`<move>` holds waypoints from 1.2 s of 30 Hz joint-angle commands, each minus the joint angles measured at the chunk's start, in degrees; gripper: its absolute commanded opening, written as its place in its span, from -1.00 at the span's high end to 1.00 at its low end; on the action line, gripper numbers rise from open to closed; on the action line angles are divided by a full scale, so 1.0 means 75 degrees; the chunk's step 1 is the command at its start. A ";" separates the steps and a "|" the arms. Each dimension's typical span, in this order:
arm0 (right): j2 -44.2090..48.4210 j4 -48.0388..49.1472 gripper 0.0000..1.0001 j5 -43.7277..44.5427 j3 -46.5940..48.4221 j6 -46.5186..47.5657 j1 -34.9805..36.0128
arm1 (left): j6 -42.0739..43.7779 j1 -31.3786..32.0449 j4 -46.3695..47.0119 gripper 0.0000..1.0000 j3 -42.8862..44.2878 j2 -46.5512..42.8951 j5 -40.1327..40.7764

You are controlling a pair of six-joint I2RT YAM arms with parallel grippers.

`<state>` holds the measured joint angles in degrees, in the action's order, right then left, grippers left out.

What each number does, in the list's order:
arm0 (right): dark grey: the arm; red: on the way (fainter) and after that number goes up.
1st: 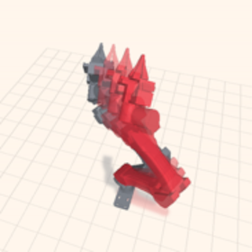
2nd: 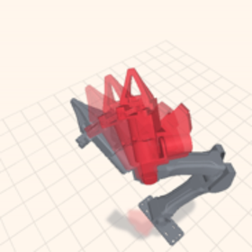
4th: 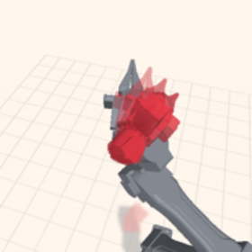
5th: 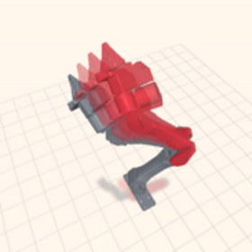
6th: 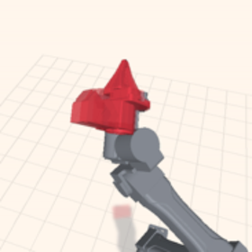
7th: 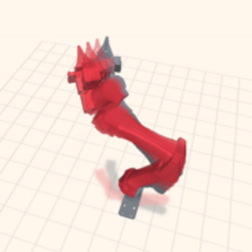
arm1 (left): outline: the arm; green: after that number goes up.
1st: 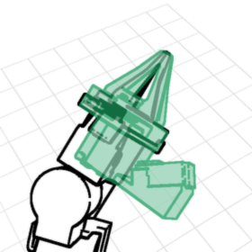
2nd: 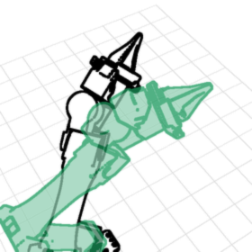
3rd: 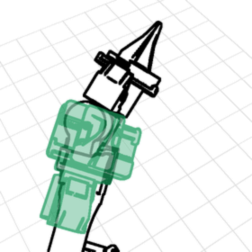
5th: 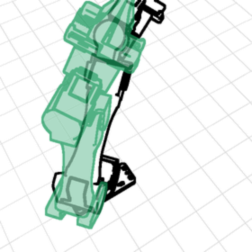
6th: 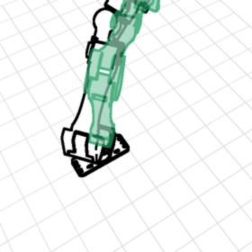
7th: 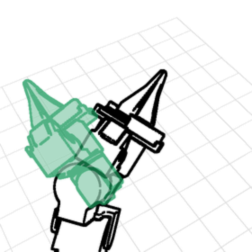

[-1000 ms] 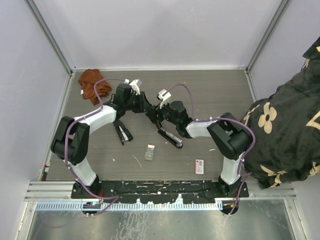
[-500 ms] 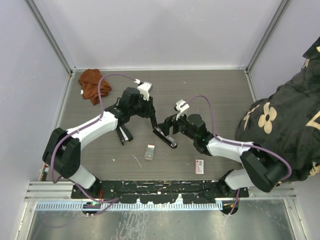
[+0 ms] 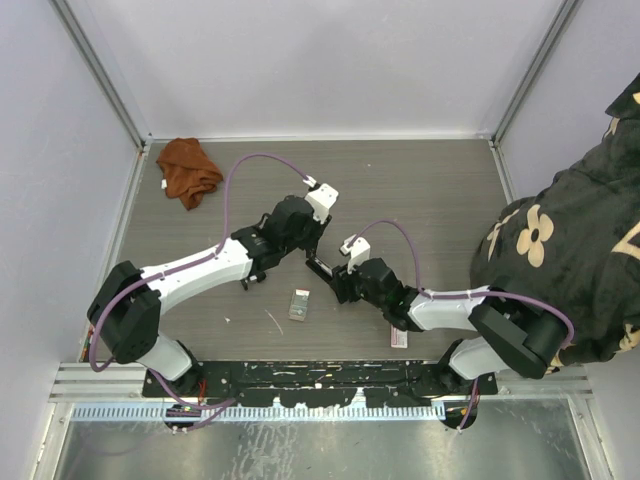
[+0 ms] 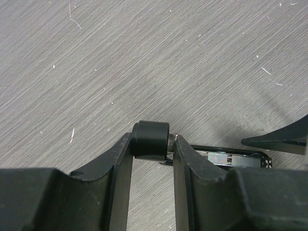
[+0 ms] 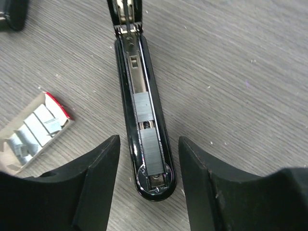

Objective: Load the staples into the stapler
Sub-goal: Close the stapler at the center of the board.

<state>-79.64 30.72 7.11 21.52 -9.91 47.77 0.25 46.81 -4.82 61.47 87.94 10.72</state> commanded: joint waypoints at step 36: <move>-0.0903 0.1752 0.72 0.0551 -0.0414 -0.0487 0.0136 | -0.0454 0.1859 -0.0378 0.62 0.0046 -0.0042 0.1146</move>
<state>-84.90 39.86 8.64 18.68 -10.13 49.39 4.95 58.67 -7.40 59.72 87.42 24.80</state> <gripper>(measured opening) 0.278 0.344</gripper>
